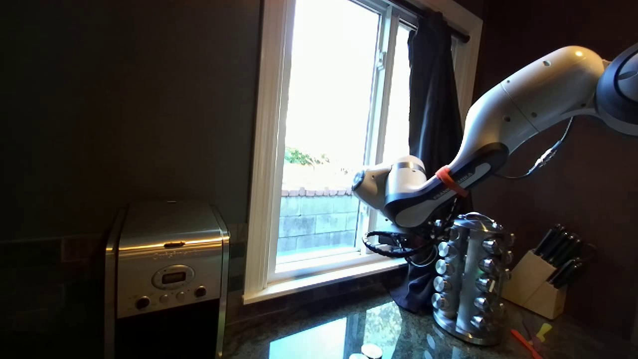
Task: Pick up one spice cellar and place it on the spice rack
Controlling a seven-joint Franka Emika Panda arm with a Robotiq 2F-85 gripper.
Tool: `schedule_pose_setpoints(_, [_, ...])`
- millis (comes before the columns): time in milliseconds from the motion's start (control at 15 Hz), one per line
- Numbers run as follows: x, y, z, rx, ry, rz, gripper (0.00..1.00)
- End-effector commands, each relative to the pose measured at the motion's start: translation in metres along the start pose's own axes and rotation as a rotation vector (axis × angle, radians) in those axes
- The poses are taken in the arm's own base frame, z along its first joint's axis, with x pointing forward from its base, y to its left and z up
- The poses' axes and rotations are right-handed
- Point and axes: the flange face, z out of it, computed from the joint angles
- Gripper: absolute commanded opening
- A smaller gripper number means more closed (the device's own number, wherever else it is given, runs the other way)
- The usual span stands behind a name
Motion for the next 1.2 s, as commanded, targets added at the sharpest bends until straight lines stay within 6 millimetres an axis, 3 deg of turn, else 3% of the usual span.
schedule_pose_setpoints(0, [0.006, 0.005, 0.011, 0.034, -0.053, 0.012, 0.24])
schedule_pose_setpoints(400, [0.018, 0.004, 0.021, 0.047, -0.073, 0.048, 0.24])
schedule_pose_setpoints(1133, [0.022, 0.008, 0.018, 0.001, -0.081, 0.050, 0.24])
